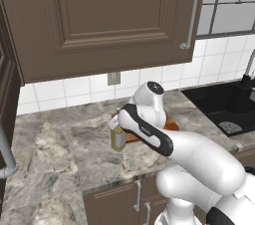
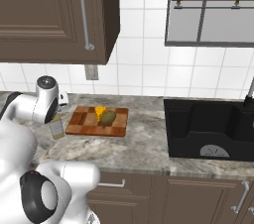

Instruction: Retrieve the reheated potato from the microwave, then place the potato, cheese, and condiment on the cutting board.

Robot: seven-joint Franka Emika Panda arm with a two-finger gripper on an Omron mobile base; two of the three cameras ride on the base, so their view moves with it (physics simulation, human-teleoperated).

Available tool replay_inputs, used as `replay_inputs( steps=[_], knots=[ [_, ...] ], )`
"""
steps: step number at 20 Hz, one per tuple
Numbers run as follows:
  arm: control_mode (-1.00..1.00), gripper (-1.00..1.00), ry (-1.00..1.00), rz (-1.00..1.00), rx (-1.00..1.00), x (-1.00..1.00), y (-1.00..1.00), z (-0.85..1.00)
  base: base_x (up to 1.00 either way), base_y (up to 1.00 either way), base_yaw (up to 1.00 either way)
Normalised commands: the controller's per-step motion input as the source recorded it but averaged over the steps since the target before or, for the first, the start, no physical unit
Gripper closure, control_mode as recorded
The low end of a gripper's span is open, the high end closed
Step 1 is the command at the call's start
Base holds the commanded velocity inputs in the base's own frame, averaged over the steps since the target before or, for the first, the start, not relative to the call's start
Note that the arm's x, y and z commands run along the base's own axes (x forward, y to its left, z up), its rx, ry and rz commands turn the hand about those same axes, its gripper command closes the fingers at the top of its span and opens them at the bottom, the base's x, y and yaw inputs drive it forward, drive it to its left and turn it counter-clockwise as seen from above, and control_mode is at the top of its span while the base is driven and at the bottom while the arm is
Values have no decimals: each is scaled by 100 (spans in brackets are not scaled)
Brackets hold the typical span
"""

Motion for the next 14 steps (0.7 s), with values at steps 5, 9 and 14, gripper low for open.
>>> replay_inputs(
  steps=[5, 9, 14],
  knots=[
    [-100, -100, 0, 0, 0, 7, 1, -4, 0, 0, 0],
    [-100, -100, 0, 0, 0, 9, 1, -6, 0, 0, 0],
    [-100, -100, 0, 0, 0, 11, 4, -6, 0, 0, 0]
  ],
)
